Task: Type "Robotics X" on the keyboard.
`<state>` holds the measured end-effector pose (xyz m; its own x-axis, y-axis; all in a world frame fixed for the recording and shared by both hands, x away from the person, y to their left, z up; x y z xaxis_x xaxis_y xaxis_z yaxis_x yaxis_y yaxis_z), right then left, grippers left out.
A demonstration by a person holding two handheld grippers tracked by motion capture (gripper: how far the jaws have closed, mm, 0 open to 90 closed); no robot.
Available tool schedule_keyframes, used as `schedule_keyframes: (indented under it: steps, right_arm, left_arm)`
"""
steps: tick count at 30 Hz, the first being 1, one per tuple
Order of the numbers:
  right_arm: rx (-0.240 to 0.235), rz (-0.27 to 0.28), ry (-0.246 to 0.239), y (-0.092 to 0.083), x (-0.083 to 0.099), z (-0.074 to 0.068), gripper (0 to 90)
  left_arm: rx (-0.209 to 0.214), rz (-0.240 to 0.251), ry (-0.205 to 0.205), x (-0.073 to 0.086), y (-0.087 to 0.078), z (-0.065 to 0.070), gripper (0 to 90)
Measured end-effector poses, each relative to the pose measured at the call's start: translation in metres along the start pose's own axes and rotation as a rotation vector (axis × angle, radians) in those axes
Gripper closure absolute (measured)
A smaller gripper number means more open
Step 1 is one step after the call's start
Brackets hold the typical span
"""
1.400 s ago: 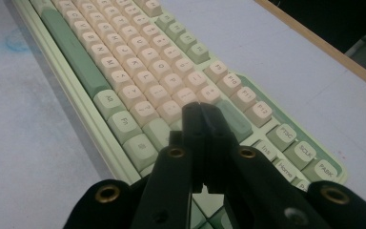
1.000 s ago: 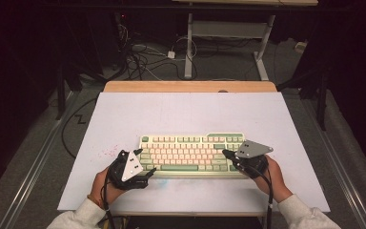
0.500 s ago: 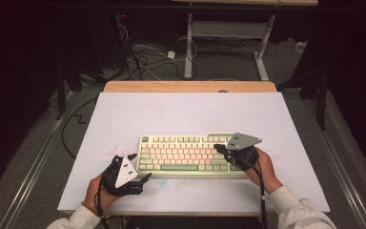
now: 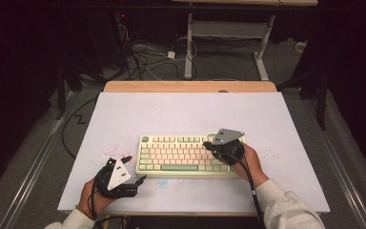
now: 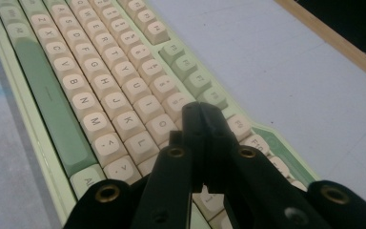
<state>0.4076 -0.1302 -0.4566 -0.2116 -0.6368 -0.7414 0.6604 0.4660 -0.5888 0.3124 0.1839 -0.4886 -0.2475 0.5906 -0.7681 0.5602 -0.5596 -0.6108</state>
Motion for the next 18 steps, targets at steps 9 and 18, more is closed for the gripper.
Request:
schedule_keyframes:
  steps: [9, 18]
  right_arm:
    - [-0.012, -0.030, -0.012, 0.017, -0.003, -0.007, 90.0]
    - [-0.026, -0.055, -0.043, 0.030, -0.004, -0.018, 90.0]
  left_arm:
    - [0.005, -0.011, 0.000, 0.001, 0.002, 0.000, 20.9]
    - [0.011, -0.021, 0.002, 0.002, 0.004, 0.000, 20.9]
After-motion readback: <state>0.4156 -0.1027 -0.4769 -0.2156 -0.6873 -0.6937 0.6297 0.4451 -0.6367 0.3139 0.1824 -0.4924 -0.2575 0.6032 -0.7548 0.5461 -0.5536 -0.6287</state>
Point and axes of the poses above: each handheld gripper's, and its own axes: y roughly forward along the jaws, x roughly out of its underside, z roughly to its right, the point moved 4 cm from there along y, roughly forward along the jaws, and after that the axes turned 8 degrees about x, right-handed, at the moved point
